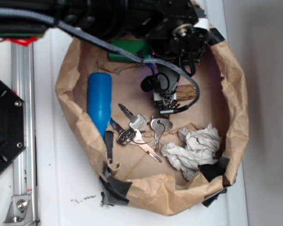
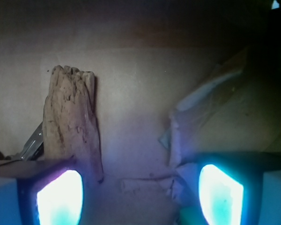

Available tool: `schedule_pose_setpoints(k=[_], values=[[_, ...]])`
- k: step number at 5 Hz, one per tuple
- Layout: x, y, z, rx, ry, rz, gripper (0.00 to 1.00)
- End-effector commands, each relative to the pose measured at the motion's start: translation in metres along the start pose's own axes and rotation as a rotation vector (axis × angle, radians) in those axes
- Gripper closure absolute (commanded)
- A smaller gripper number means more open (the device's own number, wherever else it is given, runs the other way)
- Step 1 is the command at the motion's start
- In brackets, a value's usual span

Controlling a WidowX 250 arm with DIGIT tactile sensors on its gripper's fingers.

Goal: Grab the wood chip.

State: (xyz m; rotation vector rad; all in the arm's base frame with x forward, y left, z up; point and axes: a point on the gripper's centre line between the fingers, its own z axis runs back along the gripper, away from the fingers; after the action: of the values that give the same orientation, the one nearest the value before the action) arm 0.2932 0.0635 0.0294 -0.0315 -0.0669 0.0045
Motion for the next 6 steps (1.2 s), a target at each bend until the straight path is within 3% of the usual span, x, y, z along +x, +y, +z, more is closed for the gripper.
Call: schedule_pose_setpoints(k=[1, 3, 6], values=[[0.024, -0.021, -0.016, 0.028, -0.025, -0.045, 0.0], [0.021, -0.038, -0.022, 0.028, -0.002, -0.095, 0.0], [0.024, -0.04, 0.021, 0.002, -0.093, -0.062, 0.0]])
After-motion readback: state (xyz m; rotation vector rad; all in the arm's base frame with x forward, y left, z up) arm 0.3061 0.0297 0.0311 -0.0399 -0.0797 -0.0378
